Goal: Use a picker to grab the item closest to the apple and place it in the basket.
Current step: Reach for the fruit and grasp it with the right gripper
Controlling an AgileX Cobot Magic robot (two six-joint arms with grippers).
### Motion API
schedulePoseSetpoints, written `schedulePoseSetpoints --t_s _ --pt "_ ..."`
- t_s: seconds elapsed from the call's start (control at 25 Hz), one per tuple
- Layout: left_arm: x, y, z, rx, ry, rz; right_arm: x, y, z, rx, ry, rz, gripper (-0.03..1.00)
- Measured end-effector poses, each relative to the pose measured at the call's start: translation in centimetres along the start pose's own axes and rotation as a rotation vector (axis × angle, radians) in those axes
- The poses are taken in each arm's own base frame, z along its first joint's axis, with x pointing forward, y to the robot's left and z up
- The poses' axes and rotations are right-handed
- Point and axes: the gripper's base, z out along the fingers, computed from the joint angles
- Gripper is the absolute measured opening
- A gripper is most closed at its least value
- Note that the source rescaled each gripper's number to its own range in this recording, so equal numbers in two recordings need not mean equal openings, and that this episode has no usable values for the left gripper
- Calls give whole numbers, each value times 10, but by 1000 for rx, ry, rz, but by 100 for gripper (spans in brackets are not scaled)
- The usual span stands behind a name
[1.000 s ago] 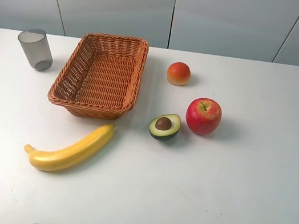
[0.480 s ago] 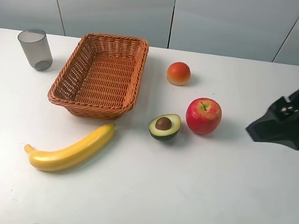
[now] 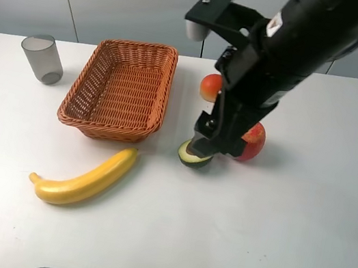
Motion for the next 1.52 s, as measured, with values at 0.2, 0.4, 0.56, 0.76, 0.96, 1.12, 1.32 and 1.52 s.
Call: schedulePoseSetpoints --t_s 0.2,0.4,0.56,0.76,0.96,1.12,1.32,1.52 --pt "0 0 0 0 0 0 -21 -5 29 -36 48 -78 100" --pt "0 0 0 0 0 0 -23 -11 56 -60 90 -154 100" --pt "0 0 0 0 0 0 -17 -29 76 -43 96 -135 100" --pt "0 0 0 0 0 0 -6 -49 97 -38 117 -132 100" --pt "0 0 0 0 0 0 -4 -55 108 -23 112 -172 100" --pt "0 0 0 0 0 0 0 -59 118 -17 125 -213 100" --pt "0 0 0 0 0 0 8 -70 124 -18 144 -203 100" --pt "0 0 0 0 0 0 11 -75 125 -13 145 -203 100"
